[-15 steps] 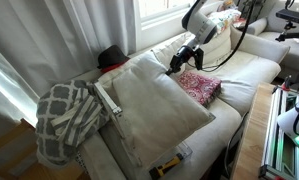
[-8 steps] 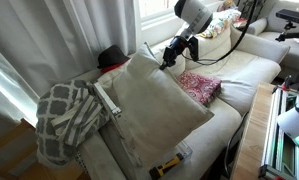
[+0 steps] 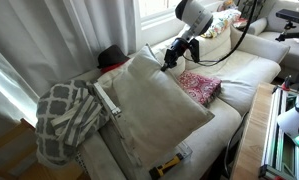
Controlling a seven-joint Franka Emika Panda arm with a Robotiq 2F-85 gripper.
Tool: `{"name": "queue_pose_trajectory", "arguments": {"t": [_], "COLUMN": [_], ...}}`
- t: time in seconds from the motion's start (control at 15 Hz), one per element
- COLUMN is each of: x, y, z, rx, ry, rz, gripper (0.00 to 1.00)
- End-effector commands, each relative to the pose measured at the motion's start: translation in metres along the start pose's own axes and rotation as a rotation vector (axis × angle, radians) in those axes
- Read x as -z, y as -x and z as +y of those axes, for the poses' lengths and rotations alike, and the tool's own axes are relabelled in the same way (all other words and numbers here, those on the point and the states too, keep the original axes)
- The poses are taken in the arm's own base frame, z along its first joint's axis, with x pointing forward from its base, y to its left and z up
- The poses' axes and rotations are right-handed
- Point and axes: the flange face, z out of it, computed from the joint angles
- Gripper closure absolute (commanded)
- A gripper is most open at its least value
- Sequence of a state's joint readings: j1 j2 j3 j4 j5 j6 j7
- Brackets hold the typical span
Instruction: Put the white pillow against the backrest of the white chair, remove the black remote from the chair and put it on the maroon blanket
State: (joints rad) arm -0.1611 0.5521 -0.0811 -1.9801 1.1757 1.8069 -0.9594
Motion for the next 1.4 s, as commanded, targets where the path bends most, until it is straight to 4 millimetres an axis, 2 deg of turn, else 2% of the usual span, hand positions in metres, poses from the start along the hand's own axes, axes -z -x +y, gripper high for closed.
{"name": "queue_pose_trajectory", "arguments": {"t": [0.0,0.27,0.53,0.8,1.0,1.2,1.27,1.33], "x": [-0.002,-0.011,-0.027,-0.047,-0.067,-0.089,-0.086,-0.091], "y": [0.001,0.004,-0.003,-0.012,-0.017,-0.022,-0.018,-0.018], "z": [-0.031,-0.076,-0.131,-0.185,-0.217,-0.23,-0.215,-0.218], "rx": [0.035,0.029,0.011,0.068,0.113,0.145,0.136,0.143], "ry": [0.021,0.125,0.225,0.275,0.295,0.298,0.29,0.29], "rz": [-0.012,-0.044,-0.047,-0.034,-0.027,-0.046,-0.048,-0.053], "gripper": [0.98,0.98,0.98,0.98,0.98,0.98,0.93,0.93]}}
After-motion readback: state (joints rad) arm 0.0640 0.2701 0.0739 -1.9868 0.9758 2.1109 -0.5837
